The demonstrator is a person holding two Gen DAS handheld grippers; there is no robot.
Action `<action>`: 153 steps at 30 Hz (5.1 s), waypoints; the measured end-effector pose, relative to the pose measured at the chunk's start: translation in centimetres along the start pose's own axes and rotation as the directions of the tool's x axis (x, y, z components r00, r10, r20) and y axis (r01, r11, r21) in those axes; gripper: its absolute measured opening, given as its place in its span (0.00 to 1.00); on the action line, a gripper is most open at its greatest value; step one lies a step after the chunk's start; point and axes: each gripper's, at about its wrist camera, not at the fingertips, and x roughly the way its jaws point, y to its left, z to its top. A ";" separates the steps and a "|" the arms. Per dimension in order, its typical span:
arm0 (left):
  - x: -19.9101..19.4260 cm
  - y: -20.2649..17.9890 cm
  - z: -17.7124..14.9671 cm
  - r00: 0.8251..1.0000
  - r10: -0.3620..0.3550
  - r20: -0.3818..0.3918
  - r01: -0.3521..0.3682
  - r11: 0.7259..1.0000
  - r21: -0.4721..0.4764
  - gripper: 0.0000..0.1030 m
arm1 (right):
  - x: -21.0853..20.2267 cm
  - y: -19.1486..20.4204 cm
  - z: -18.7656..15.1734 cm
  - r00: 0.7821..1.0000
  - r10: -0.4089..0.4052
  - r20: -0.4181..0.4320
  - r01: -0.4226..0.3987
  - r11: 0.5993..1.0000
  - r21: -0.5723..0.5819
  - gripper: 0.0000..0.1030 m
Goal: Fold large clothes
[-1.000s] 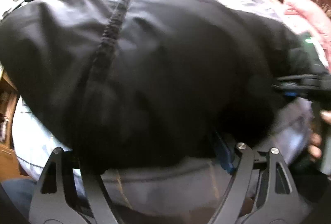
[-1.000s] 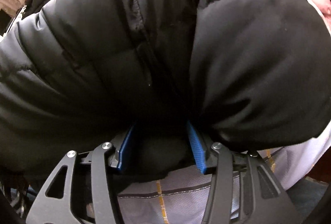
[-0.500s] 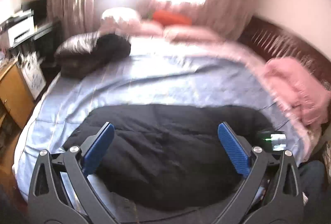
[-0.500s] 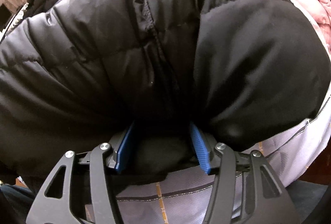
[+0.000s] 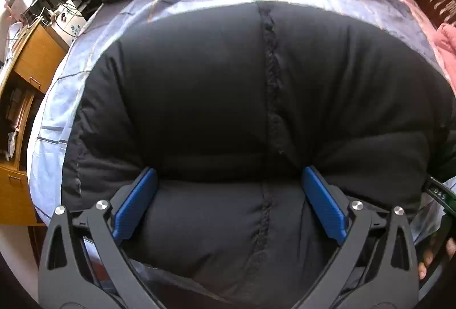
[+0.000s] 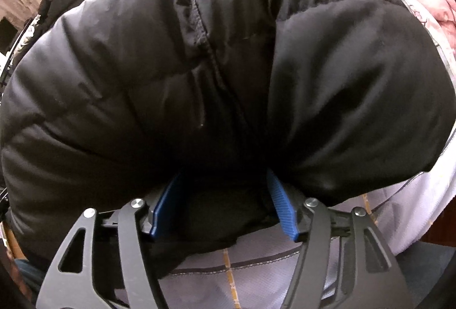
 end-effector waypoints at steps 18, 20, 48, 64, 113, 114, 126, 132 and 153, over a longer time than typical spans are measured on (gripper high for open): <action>2.7 1.2 0.9 0.996 -0.070 -0.063 0.064 0.994 -0.090 0.98 | -10.0 13.3 -3.4 0.969 0.103 0.226 -0.006 0.919 -0.394 0.94; 3.1 1.6 1.0 0.994 -0.079 -0.072 0.072 0.993 -0.097 0.98 | -7.0 15.3 -4.5 0.983 0.022 0.182 0.060 0.900 -0.433 0.94; 5.1 1.7 1.9 0.991 -0.072 -0.113 0.060 0.993 -0.103 0.98 | 0.2 -2.2 7.9 0.995 0.073 -0.072 -0.069 0.996 0.051 0.92; -1.6 -2.0 0.4 0.979 -0.109 0.170 0.105 0.994 0.038 0.98 | -3.0 10.8 -1.0 0.980 0.029 0.195 0.027 0.960 -0.277 0.95; 3.4 9.2 -2.8 0.993 -0.120 0.003 0.108 0.882 -0.459 0.98 | 0.4 -4.3 3.1 0.998 0.060 0.035 -0.066 0.970 0.234 0.99; 3.4 9.1 -2.8 0.994 -0.113 0.001 0.101 0.885 -0.454 0.98 | 0.7 -4.6 3.1 0.997 0.068 0.033 -0.074 0.968 0.241 0.99; -4.3 7.5 -3.4 0.937 -0.006 0.350 0.147 0.914 -0.378 0.98 | -5.5 1.7 0.9 0.950 -0.003 0.311 0.003 1.000 0.000 0.99; -2.1 3.0 -2.9 0.968 -0.096 0.232 0.145 0.968 -0.206 0.98 | -3.2 8.4 1.6 0.966 -0.077 0.245 0.128 0.971 -0.201 0.99; -24.9 -3.1 -5.5 0.877 -0.112 0.467 0.127 0.992 0.000 0.98 | -24.7 11.1 -2.1 0.910 -0.008 0.415 0.097 0.976 -0.194 0.99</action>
